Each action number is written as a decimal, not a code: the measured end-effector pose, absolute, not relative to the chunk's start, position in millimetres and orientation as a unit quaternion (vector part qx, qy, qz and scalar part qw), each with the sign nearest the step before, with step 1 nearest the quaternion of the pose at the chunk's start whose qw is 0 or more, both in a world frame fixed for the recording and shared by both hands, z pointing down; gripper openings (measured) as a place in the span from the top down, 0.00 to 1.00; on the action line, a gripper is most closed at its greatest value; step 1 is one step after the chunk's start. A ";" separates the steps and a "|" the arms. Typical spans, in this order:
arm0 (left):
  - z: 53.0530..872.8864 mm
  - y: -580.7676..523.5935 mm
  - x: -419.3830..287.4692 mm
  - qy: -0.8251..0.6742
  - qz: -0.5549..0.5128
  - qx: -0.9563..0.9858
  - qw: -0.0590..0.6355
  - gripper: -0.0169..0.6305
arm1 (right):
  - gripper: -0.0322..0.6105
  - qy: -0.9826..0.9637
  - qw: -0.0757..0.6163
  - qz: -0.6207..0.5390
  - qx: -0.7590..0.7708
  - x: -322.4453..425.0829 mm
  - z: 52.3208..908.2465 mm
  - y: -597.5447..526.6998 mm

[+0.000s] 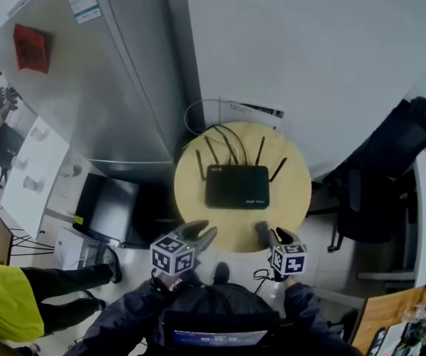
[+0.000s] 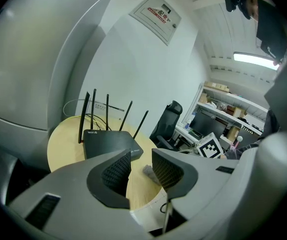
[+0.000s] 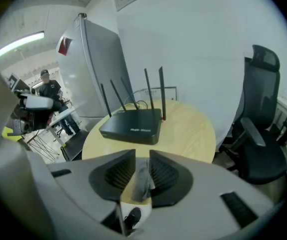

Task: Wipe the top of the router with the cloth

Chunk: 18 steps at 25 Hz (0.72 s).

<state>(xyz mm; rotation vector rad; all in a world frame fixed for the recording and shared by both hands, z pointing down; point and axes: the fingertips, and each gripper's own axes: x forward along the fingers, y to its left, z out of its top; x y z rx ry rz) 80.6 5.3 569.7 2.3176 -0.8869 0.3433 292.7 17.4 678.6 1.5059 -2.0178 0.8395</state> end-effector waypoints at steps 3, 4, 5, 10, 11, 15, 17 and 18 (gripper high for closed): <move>562.4 1.8 82.7 -0.326 0.126 0.885 0.308 0.77 | 0.79 -0.744 0.218 0.295 0.559 288.4 645.9 15.9; 558.9 1.2 83.3 -0.323 0.123 0.887 0.306 0.77 | 0.79 -0.747 0.207 0.291 0.560 285.2 634.6 15.8; 554.9 1.2 83.7 -0.319 0.120 0.890 0.303 0.78 | 0.79 -0.751 0.197 0.286 0.561 280.7 622.3 15.8; 534.8 10.7 80.5 -0.298 0.101 0.902 0.295 0.78 | 0.81 -0.774 0.162 0.245 0.560 242.9 558.3 24.7; 531.8 14.9 78.3 -0.294 0.097 0.904 0.294 0.77 | 0.81 -0.778 0.160 0.238 0.559 233.8 549.3 29.2; 523.0 31.2 67.4 -0.282 0.087 0.910 0.292 0.77 | 0.82 -0.787 0.160 0.216 0.556 203.7 525.5 44.7; 519.8 38.7 61.2 -0.277 0.083 0.912 0.292 0.78 | 0.83 -0.787 0.168 0.203 0.558 192.9 515.7 51.6; 518.4 42.1 58.0 -0.274 0.082 0.913 0.291 0.78 | 0.86 -0.788 0.171 0.195 0.559 188.1 510.7 54.6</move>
